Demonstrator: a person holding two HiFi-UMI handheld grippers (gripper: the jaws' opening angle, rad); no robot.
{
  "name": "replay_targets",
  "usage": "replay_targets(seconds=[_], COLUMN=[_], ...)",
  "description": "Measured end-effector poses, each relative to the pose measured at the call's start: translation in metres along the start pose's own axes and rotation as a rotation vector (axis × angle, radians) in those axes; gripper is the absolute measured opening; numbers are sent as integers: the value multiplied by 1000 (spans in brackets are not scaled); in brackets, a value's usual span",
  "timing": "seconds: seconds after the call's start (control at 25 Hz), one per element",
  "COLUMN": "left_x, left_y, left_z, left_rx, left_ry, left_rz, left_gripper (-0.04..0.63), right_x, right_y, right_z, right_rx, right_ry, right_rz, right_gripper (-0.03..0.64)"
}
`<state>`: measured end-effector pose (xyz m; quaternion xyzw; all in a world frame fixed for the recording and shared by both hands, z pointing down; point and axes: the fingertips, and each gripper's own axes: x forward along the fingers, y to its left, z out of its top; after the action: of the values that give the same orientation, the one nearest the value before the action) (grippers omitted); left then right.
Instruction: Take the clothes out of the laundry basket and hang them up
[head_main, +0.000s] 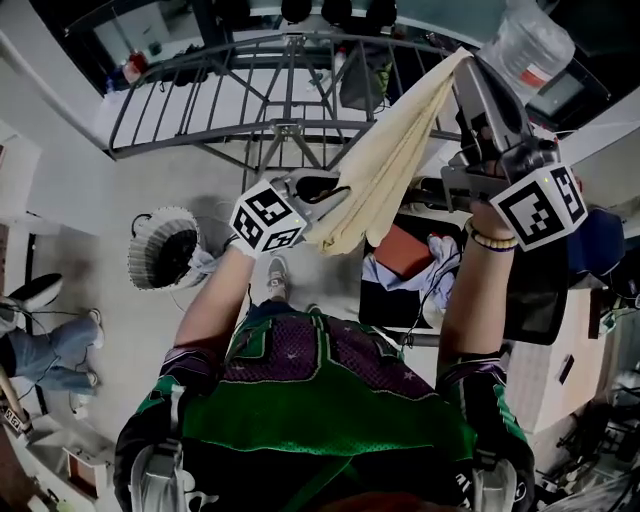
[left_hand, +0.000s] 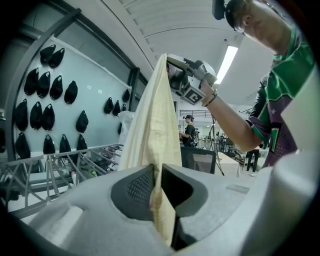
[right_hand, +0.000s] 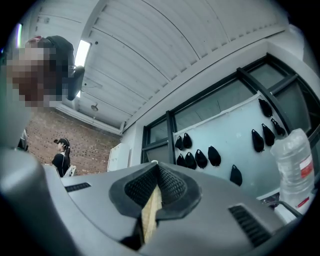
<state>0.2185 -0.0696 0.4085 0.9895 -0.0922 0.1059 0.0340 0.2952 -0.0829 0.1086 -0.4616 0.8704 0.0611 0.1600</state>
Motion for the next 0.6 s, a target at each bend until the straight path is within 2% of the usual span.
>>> replay_targets(seconds=[0.08,0.28,0.48,0.6], left_x=[-10,-49,-101,-129], left_y=[8,29,63,80], left_z=[0,14,50,81], left_rx=[9,49,124,166], left_ry=[9,22,10,-25], left_rz=[34,153,296,389], left_gripper=[27,23,23,23], right_x=[0,-9,-18,-29], right_y=[-6,-24,-45,-60], right_z=[-4,-12,-30,-41], right_rx=[5,-8,-44,-79], right_ry=[1,19,72,119], right_rz=[-1,-31,-87,-118], right_gripper=[0,0,0,0])
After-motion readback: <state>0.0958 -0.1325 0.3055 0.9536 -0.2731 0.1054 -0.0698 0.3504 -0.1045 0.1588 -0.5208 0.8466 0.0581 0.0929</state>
